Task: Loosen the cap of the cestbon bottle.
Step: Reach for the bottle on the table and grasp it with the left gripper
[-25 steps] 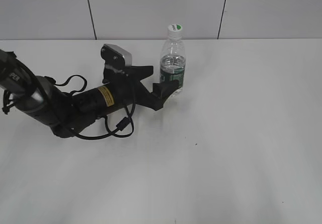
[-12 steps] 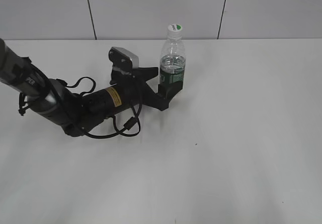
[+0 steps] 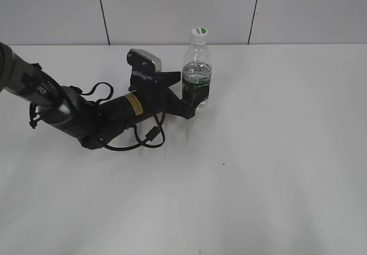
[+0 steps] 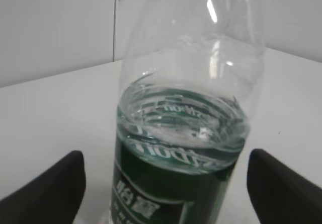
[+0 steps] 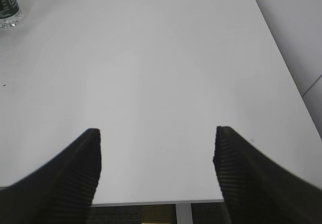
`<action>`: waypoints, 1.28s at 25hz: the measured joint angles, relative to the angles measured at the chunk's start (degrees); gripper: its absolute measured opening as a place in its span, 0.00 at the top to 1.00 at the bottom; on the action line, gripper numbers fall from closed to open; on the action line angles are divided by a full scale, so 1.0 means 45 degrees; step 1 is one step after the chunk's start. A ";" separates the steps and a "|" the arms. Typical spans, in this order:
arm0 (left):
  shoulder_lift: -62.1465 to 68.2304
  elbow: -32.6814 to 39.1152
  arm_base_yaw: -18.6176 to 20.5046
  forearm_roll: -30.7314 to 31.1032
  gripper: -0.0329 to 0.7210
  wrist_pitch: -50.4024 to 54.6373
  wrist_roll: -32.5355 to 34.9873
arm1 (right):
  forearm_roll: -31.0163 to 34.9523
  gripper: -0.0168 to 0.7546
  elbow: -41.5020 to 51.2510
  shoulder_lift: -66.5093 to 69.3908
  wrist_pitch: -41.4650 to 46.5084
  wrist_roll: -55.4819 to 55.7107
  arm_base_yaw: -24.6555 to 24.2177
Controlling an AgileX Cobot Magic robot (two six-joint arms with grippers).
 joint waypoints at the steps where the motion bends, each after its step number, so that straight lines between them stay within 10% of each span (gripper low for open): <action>1: 0.0013 -0.0051 -0.0033 -0.0014 0.17 0.0134 0.0000 | 0.0000 0.28 0.0000 0.0000 0.0000 0.0000 0.0000; 32: 0.0883 -0.1475 -0.0459 -0.0544 0.18 0.0271 0.0000 | 0.0000 0.28 0.0000 0.0000 0.0000 0.0000 0.0000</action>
